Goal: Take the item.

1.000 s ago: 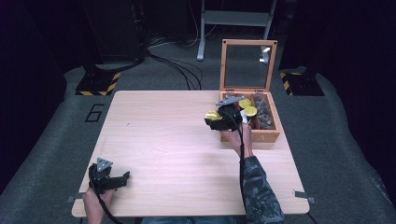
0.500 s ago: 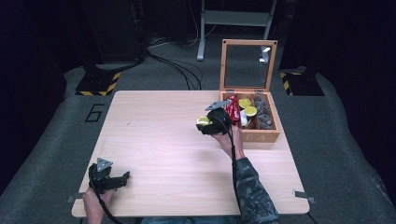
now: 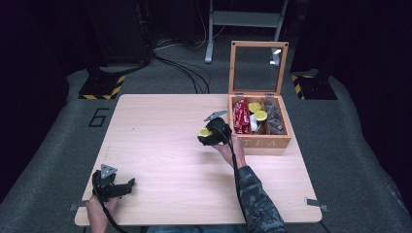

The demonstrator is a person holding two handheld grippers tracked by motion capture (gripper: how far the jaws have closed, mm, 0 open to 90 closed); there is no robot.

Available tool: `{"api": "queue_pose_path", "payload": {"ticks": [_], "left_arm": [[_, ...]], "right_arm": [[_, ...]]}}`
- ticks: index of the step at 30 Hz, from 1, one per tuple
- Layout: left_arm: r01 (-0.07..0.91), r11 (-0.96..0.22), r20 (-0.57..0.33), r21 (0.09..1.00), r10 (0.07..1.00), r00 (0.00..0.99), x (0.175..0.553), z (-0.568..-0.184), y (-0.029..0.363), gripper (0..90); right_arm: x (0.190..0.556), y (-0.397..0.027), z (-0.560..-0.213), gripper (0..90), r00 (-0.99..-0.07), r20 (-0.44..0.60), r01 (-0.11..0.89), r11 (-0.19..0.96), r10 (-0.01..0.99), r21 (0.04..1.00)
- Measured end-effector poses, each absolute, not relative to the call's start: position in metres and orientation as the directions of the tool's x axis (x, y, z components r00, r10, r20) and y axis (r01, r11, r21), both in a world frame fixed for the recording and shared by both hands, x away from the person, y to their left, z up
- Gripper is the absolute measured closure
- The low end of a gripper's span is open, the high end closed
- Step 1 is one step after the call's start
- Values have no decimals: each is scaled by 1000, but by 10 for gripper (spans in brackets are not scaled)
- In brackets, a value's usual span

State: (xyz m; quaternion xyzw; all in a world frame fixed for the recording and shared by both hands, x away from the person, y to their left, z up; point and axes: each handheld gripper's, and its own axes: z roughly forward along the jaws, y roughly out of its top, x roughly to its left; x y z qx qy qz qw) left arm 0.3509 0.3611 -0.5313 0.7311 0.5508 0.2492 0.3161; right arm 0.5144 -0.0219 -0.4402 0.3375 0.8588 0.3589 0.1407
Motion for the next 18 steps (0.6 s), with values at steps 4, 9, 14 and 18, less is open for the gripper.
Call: {"api": "queue_pose_path", "payload": {"ticks": [4, 9, 14, 18], "left_arm": [[654, -197, 14, 730, 962, 274, 351, -531, 361, 77], [654, -196, 14, 731, 962, 273, 351, -531, 361, 78], [654, -196, 14, 731, 962, 273, 351, -531, 361, 78], [654, -196, 14, 731, 962, 273, 351, -531, 361, 78]], "right_arm": [[516, -14, -450, 377, -734, 6, 491, 525, 679, 695], [518, -7, -458, 377, -741, 5, 495, 542, 671, 679], [519, 0, -467, 377, -738, -10, 496, 552, 675, 671], [520, 3, -474, 376, -718, 3, 524, 537, 696, 661]]}}
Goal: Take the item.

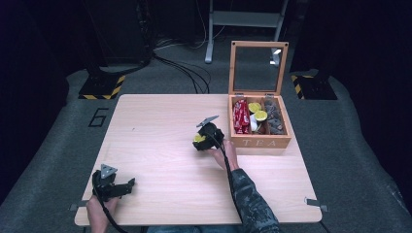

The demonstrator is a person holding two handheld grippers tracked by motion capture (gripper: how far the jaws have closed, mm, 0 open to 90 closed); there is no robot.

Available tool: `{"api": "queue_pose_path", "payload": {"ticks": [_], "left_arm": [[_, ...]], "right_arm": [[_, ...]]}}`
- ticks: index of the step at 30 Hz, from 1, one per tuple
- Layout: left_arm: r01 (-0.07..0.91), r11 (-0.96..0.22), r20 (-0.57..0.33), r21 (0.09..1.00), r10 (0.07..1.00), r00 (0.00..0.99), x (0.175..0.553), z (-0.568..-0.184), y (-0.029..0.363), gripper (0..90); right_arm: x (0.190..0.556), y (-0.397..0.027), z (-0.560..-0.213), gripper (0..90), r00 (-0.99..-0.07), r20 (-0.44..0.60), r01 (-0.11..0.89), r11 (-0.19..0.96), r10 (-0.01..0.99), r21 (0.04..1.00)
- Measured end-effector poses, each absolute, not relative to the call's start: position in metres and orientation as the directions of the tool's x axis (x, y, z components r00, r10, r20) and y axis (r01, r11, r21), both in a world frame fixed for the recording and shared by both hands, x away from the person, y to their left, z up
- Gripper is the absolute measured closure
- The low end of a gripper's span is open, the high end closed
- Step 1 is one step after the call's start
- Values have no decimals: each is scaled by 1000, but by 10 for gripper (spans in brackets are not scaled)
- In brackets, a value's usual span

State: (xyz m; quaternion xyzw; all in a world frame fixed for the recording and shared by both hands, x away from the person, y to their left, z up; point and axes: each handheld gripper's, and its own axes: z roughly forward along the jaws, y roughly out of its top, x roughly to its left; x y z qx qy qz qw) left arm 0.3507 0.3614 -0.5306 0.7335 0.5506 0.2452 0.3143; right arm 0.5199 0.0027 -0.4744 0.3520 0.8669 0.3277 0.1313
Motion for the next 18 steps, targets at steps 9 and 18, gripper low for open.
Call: {"api": "queue_pose_path", "payload": {"ticks": [9, 18], "left_arm": [[655, -196, 13, 730, 962, 274, 351, -531, 362, 79], [653, -199, 13, 730, 961, 277, 351, -531, 362, 79]], "right_arm": [[523, 5, -485, 376, -707, -15, 537, 550, 707, 639], [524, 8, -490, 375, -686, -34, 549, 547, 727, 632]]}}
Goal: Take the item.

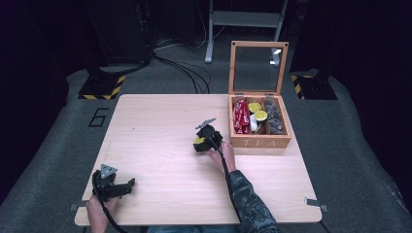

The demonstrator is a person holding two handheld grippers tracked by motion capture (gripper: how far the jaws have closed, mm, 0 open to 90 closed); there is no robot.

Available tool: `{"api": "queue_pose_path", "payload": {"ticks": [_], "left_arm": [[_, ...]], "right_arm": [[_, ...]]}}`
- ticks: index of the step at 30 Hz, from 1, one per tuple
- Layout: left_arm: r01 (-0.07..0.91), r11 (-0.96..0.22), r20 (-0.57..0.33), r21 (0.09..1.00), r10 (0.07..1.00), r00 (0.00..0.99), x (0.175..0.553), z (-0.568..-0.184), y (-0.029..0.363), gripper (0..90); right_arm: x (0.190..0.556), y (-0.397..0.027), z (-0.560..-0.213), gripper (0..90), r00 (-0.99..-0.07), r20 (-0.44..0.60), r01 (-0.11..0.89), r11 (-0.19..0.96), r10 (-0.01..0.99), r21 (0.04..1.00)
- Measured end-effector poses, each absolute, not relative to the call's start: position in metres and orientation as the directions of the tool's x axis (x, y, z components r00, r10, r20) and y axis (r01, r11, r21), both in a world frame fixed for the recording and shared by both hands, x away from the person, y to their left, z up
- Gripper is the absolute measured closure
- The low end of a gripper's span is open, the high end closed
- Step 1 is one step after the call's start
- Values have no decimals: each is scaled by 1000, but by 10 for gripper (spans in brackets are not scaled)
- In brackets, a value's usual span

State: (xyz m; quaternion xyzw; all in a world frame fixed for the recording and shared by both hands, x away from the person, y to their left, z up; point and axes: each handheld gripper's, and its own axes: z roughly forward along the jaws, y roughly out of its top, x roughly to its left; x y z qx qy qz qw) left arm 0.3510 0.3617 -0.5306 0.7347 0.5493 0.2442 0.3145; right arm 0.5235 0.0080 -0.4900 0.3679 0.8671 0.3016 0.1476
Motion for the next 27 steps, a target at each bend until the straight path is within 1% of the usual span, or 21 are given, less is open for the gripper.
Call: {"api": "queue_pose_path", "payload": {"ticks": [7, 8, 9, 16, 23, 24, 27], "left_arm": [[655, -198, 12, 729, 961, 277, 351, -531, 362, 78], [654, -199, 14, 729, 961, 277, 351, -531, 362, 78], [654, -199, 14, 730, 961, 277, 351, -531, 362, 78], [655, -199, 13, 729, 961, 277, 351, -531, 362, 78], [648, -195, 14, 736, 962, 274, 351, -531, 362, 79], [648, -195, 14, 736, 962, 274, 351, -531, 362, 78], [645, -185, 8, 741, 964, 267, 351, -532, 361, 78]], "right_arm": [[524, 6, -491, 368, -681, -6, 561, 527, 732, 638], [524, 6, -492, 345, -682, 6, 568, 523, 732, 635], [524, 6, -492, 345, -682, 6, 568, 523, 732, 635], [523, 8, -495, 164, -697, 25, 570, 533, 717, 625], [509, 5, -485, 88, -708, 49, 553, 510, 704, 659], [505, 5, -482, 79, -703, 59, 563, 504, 708, 655], [498, 2, -477, 58, -719, 50, 541, 512, 693, 668]]}}
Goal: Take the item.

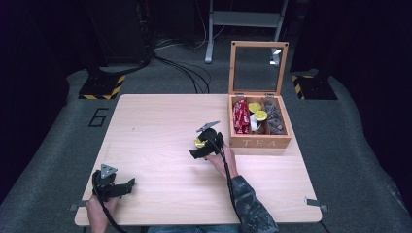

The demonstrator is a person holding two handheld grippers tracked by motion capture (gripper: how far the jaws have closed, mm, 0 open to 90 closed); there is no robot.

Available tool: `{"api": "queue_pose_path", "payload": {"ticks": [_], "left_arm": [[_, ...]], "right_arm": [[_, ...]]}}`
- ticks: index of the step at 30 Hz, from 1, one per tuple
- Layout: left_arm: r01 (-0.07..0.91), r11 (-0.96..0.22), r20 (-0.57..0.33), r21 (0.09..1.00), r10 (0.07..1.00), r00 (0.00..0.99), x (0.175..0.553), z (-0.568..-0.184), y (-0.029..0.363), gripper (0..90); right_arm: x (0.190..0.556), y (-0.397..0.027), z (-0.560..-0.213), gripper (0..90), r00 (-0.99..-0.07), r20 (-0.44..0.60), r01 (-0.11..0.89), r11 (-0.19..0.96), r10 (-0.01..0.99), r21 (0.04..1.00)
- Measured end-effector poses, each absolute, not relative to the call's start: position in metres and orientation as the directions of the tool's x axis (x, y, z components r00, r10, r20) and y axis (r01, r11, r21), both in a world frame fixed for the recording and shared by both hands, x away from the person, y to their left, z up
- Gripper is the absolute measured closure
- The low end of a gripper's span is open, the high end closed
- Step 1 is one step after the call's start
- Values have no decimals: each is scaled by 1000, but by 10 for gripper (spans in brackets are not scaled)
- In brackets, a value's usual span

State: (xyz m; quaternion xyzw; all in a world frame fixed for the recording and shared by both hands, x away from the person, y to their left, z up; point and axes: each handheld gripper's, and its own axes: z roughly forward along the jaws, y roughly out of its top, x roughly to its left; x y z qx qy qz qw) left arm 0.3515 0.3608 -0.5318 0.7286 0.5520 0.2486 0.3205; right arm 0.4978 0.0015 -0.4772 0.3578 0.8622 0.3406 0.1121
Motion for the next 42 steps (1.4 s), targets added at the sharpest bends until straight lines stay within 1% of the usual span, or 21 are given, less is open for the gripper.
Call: {"api": "queue_pose_path", "payload": {"ticks": [7, 9, 17, 19, 25, 26, 42], "left_arm": [[643, -186, 11, 743, 964, 267, 351, -532, 361, 78], [643, -187, 12, 743, 964, 267, 351, -532, 361, 78], [645, -185, 8, 742, 964, 267, 351, -532, 361, 79], [643, -188, 12, 742, 963, 268, 351, -532, 361, 79], [643, -187, 11, 743, 964, 267, 351, -532, 361, 79], [643, -187, 11, 743, 963, 267, 351, -532, 361, 79], [643, -187, 12, 743, 964, 267, 351, -532, 360, 79]], "right_arm": [[479, -11, -465, 32, -736, 44, 508, 508, 675, 695], [472, -14, -461, 28, -735, 54, 513, 502, 676, 696], [444, -32, -446, 23, -740, 9, 465, 502, 672, 729], [441, -34, -445, 23, -739, 4, 461, 502, 673, 732], [424, -53, -439, 22, -719, -19, 457, 493, 695, 741], [422, -57, -439, 22, -721, -29, 444, 494, 692, 747], [390, -115, -448, 27, -626, -29, 478, 413, 779, 776]]}}
